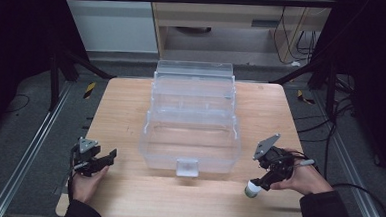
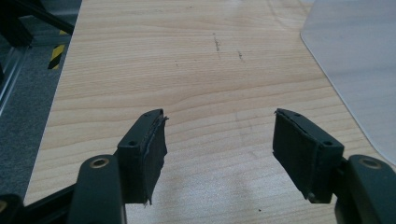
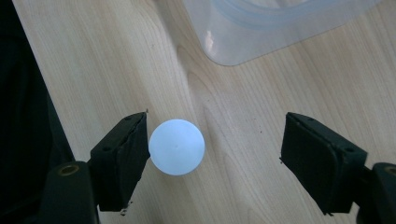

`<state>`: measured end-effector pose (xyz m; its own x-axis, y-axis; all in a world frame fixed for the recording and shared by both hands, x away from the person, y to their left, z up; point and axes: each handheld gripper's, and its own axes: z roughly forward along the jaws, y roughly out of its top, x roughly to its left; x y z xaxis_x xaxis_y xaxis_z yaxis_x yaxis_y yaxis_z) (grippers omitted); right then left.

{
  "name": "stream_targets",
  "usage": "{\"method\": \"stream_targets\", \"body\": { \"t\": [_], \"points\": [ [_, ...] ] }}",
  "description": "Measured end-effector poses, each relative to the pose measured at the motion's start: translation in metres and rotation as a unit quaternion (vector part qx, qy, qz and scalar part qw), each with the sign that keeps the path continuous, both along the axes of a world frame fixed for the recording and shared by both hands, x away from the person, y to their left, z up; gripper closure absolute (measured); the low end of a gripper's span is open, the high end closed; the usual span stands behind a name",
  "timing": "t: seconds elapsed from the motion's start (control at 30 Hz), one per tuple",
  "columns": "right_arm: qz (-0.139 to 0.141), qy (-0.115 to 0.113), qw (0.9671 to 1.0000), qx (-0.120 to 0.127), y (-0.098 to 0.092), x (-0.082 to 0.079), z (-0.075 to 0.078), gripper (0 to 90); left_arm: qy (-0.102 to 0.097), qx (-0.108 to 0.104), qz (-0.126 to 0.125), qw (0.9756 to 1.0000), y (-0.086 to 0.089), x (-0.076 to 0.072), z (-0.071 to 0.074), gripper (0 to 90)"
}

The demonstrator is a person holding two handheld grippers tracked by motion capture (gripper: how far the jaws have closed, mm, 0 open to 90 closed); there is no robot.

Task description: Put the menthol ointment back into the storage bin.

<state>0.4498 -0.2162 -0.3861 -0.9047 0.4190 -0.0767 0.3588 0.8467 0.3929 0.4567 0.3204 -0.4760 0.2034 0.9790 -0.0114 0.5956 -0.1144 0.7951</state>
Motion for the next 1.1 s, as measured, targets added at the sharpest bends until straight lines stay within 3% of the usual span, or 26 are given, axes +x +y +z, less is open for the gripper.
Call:
{"method": "stream_targets", "body": {
  "t": [0.4, 0.7, 1.1],
  "points": [
    [0.015, 0.021, 0.9996, -0.016, 0.003, -0.003, -0.01, 26.1, 0.0, 0.002, -0.001, 1.0, 0.0, 0.0, 0.0, 34.3],
    [0.041, 0.043, 0.9971, -0.049, 0.008, -0.006, -0.019, 31.0, 0.0, 0.001, -0.001, 1.0, 0.0, 0.0, 0.0, 34.3],
    [0.057, 0.058, 0.9945, -0.066, 0.012, -0.006, -0.032, 32.5, 0.0, 0.001, -0.002, 1.0, 0.0, 0.0, 0.0, 34.3]
  ]
}}
